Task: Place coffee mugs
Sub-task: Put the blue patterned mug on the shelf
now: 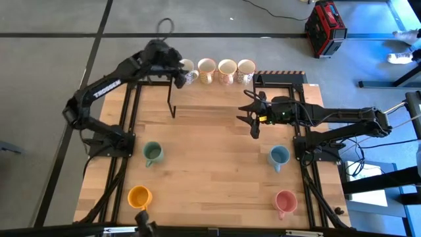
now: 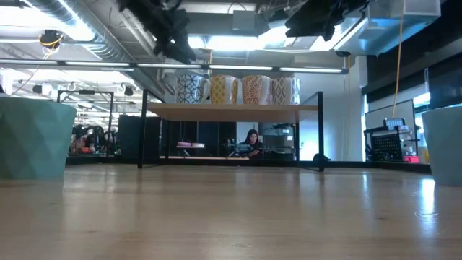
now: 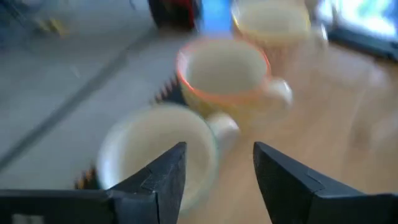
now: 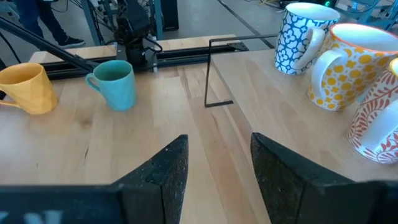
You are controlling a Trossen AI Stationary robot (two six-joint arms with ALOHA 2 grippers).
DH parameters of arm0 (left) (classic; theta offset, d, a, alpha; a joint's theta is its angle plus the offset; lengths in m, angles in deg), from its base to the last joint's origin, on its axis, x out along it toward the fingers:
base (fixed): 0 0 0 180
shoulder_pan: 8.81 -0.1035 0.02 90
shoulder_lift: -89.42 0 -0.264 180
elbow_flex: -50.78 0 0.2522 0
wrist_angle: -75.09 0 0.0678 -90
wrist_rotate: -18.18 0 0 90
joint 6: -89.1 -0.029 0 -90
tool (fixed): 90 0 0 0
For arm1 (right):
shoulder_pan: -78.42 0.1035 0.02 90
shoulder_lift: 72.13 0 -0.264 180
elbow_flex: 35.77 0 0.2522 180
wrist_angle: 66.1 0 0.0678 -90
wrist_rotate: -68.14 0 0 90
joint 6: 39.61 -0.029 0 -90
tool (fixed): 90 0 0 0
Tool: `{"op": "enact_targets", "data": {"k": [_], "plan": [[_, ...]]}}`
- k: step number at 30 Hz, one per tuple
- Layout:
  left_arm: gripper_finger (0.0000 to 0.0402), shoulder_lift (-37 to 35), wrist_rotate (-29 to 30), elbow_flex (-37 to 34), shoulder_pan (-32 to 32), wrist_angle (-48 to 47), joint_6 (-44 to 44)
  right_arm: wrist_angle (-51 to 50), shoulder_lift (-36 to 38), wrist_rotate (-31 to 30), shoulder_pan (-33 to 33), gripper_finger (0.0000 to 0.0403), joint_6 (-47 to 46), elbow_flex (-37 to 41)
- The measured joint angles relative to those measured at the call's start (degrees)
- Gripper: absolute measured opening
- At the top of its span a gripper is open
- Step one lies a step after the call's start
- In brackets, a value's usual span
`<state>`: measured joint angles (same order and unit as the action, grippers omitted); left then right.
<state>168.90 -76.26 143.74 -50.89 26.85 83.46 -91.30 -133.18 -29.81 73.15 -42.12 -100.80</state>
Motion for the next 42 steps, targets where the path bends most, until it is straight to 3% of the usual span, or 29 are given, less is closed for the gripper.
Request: {"op": "enact_targets", "data": {"k": [6, 11, 28, 42], "plan": [[0.0182, 10.1, -0.3, 15.6, 1.0, -15.2, 0.6, -2.1, 0.0, 0.0, 0.0, 0.0166, 0.1, 0.0], [0.0182, 14.9, 0.3, 21.9, 0.8, -20.4, 0.6, -3.0, 0.0, 0.0, 0.0, 0.0166, 0.1, 0.0], [0.0175, 19.2, 2.1, 22.2, 0.5, -24.6, -2.8, -3.7, 0.0, 1.6, 0.0, 0.0166, 1.4, 0.0], [0.0045, 19.2, 0.4, 22.2, 0.4, -25.0, -11.2, -3.7, 0.0, 1.5, 0.0, 0.0166, 1.5, 0.0]]}}
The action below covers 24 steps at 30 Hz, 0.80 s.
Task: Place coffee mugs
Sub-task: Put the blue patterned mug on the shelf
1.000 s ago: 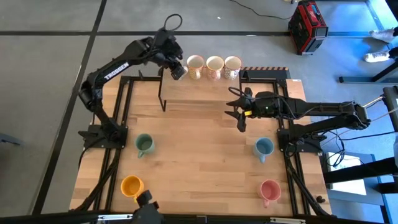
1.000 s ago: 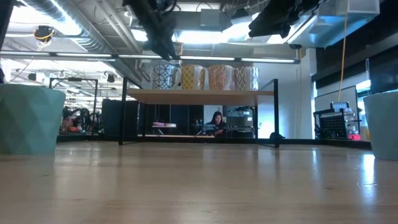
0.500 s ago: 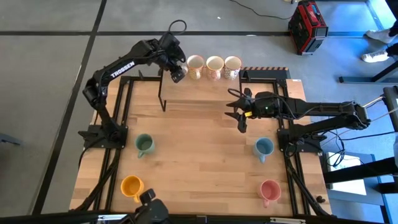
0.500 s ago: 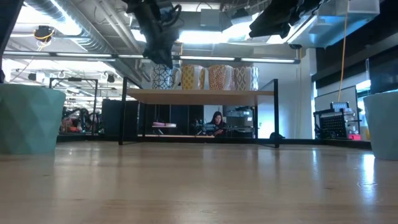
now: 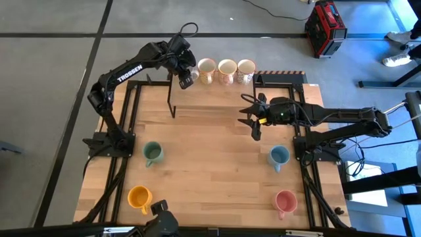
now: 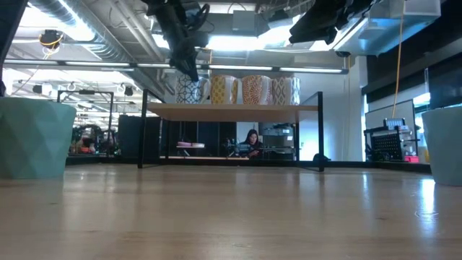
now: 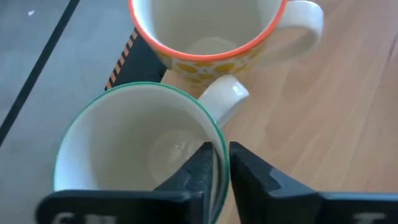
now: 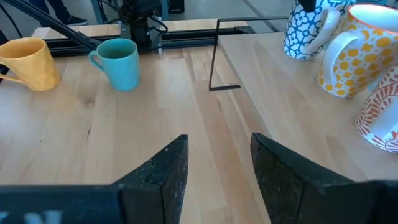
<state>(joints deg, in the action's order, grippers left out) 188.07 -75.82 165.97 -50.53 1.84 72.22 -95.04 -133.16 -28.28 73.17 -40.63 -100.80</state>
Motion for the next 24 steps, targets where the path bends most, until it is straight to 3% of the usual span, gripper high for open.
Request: {"op": "enact_targets", "data": {"k": [4, 15, 24], "plan": [[0.0015, 0.0, -0.2, 0.0, 0.0, -0.1, -2.1, 0.0, 0.0, -0.1, 0.0, 0.0166, 0.0, 0.0], [0.0014, -1.2, -1.0, 0.0, 0.2, -3.1, -17.2, 0.0, 0.0, -0.5, 0.0, 0.0166, 0.0, 0.0], [0.0014, -2.3, -14.6, 0.0, -4.0, -6.8, -34.2, 0.1, 0.0, -1.1, 0.0, 0.0166, -0.9, 0.0]]}}
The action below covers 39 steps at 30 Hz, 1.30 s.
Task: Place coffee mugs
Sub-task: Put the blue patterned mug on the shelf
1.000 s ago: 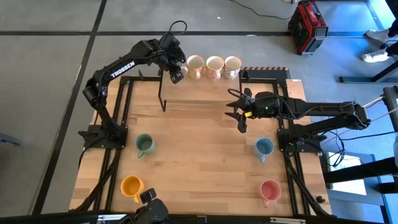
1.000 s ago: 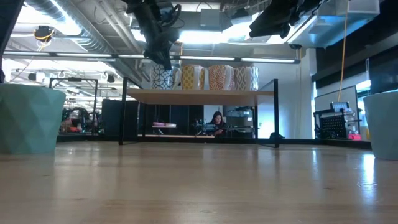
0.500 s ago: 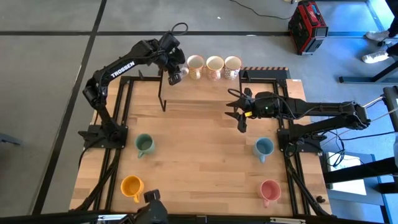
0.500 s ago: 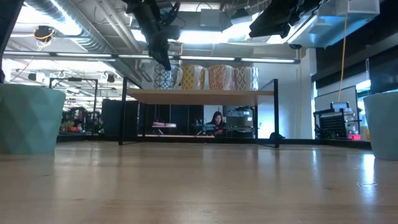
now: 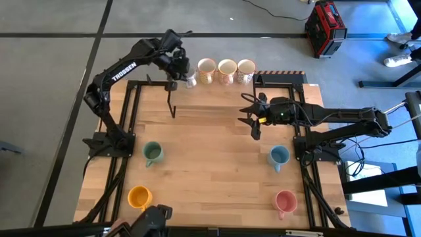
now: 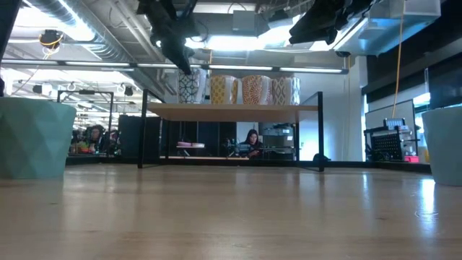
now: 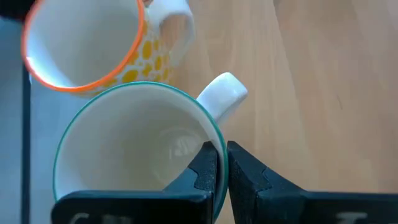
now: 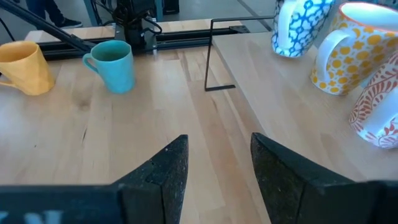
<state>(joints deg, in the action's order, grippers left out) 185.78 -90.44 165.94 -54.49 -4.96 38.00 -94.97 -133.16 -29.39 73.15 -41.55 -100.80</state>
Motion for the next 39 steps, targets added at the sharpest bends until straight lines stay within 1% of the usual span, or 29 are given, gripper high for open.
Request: {"op": "enact_targets", "data": {"k": [3, 8, 10, 19, 25, 29, 33, 37, 39], "plan": [[0.0014, 0.0, 0.4, 0.0, -1.4, 0.0, -4.6, 0.0, 0.0, 0.0, 0.0, 0.0166, -0.7, 0.0], [0.0014, 0.9, -1.5, 0.0, -4.3, -1.6, -8.5, 0.0, 0.0, 0.0, 0.0, 0.0166, -2.2, 0.0], [0.0014, 1.4, -2.2, 0.0, -4.8, -1.6, -8.8, 0.0, 0.0, 0.0, 0.0, 0.0166, -2.5, 0.0], [0.0018, 1.4, -1.7, 0.0, -3.8, -1.8, -8.3, 0.0, 0.0, 0.0, 0.0, 0.0166, -3.8, 0.0], [0.0055, 1.4, 1.6, 0.0, -2.0, -0.7, -7.7, 0.0, 0.0, 0.0, 0.0, 0.0166, -3.8, 0.0], [0.007, 1.4, 3.0, 0.0, -0.9, -0.3, -7.6, 0.0, 0.0, 0.0, 0.0, 0.0166, -3.8, 0.0], [0.0075, 1.4, 3.4, 0.0, -0.2, -0.3, -7.5, 0.0, 0.0, 0.2, 0.0, 0.0166, -3.8, 0.0], [0.0072, 1.4, 6.5, 0.0, 0.4, 0.1, -6.2, 0.0, 0.0, 0.7, 0.0, 0.0166, -3.8, 0.0], [0.0069, 1.3, 7.0, 0.0, 0.5, 0.4, -5.7, 0.0, 0.0, 1.2, 0.0, 0.0166, -3.8, 0.0]]}}
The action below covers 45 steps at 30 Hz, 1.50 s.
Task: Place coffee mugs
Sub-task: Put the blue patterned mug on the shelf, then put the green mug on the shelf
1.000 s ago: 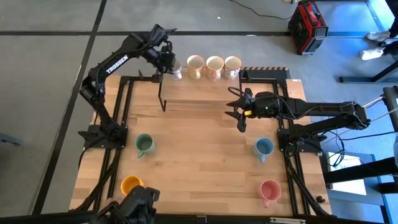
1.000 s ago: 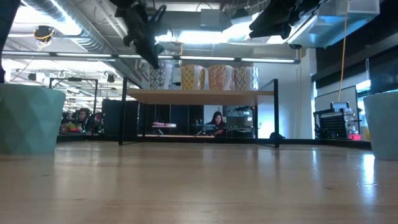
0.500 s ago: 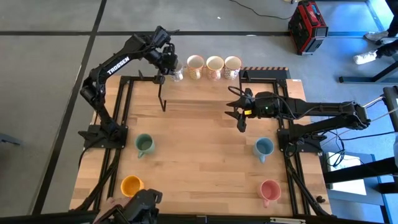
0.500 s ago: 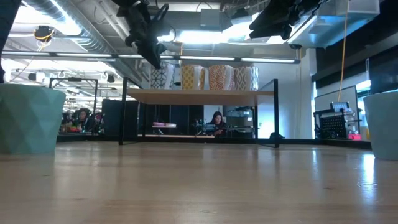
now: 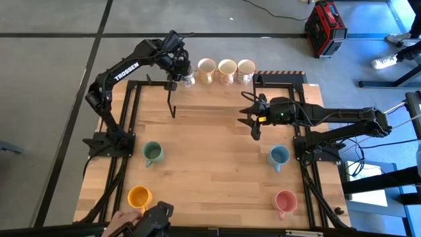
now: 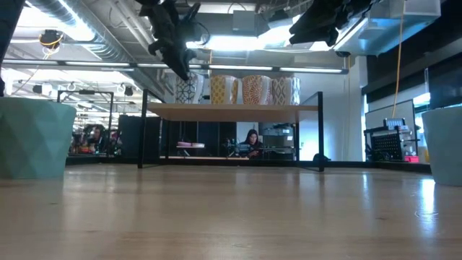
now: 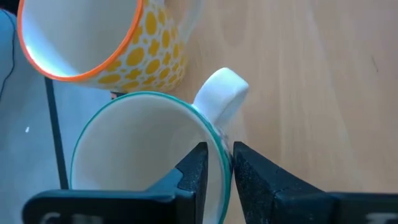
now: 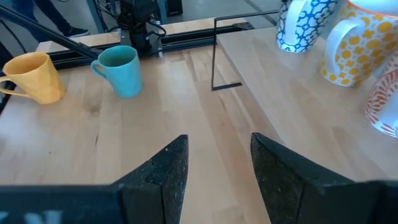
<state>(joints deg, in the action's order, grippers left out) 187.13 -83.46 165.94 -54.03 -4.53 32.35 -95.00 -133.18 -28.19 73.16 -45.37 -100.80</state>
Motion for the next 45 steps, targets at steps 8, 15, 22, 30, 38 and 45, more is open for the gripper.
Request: {"op": "enact_targets", "data": {"k": [8, 15, 22, 30, 38, 45], "plan": [[0.0066, -2.5, 0.7, 0.0, 1.1, 2.0, 1.2, 0.0, 0.0, 0.9, 0.0, 0.0166, 0.0, 0.0], [0.0066, -4.4, 3.7, 0.0, 2.8, 4.2, 2.1, 0.0, 0.0, 1.0, 0.0, 0.0166, 0.0, 0.0], [0.0066, -7.5, 4.7, 0.0, 4.9, 9.3, 5.4, 0.0, 0.0, 2.0, 0.0, 0.0166, -1.3, 0.0], [0.0066, -13.6, 6.5, 0.0, 10.4, 13.7, 18.3, 2.1, 0.0, 0.9, 0.0, 0.0168, -1.8, 0.0], [0.0066, -17.4, 5.5, 0.0, 17.0, 10.4, 32.4, 2.1, 0.0, 1.3, 0.0, 0.0234, -1.7, 0.0], [0.0066, -19.3, 3.9, -4.0, 25.4, 7.4, 40.1, 1.9, 0.0, 7.1, 0.0, 0.0266, -4.8, -0.1]]}}
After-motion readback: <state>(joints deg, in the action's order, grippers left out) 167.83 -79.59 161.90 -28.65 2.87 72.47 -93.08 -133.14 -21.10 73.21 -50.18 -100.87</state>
